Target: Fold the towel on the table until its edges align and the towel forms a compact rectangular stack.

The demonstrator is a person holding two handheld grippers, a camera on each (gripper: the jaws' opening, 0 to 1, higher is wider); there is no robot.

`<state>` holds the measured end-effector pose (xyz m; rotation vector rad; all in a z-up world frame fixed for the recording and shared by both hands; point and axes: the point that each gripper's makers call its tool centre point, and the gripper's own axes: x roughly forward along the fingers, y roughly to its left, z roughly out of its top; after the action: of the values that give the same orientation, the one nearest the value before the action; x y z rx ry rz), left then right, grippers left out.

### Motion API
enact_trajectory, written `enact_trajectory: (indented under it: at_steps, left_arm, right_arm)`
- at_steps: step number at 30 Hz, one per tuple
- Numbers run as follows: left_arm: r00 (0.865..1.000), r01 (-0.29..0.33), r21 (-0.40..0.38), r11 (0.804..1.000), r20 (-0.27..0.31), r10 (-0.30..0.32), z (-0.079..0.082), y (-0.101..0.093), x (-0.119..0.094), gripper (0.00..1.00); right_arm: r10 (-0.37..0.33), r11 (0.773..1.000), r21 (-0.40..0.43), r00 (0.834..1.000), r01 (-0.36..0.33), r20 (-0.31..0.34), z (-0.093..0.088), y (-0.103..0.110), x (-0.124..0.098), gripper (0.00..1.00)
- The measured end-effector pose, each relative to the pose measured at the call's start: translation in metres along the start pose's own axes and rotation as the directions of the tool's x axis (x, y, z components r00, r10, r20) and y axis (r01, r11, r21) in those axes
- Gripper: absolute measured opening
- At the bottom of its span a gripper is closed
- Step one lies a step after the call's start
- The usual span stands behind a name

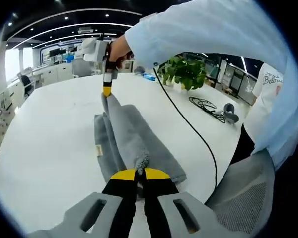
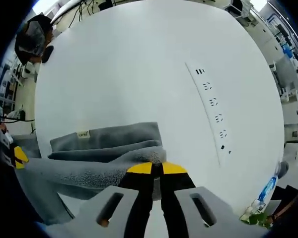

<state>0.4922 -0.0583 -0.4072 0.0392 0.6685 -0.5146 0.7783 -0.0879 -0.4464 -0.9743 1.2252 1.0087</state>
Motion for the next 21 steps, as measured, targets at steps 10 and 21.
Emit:
enact_trajectory:
  at_steps: [10, 21]
  left_arm:
    - [0.998, -0.013, -0.047, 0.999, -0.062, 0.010, -0.031, 0.017, 0.012, 0.05]
    - [0.993, -0.015, -0.065, 0.998, -0.115, 0.008, -0.051, 0.024, 0.022, 0.05]
  right_arm:
    - [0.017, 1.000, 0.002, 1.000, -0.017, 0.001, 0.007, 0.007, 0.030, 0.03]
    - [0.029, 1.000, -0.005, 0.999, -0.029, 0.027, 0.013, 0.017, 0.045, 0.04]
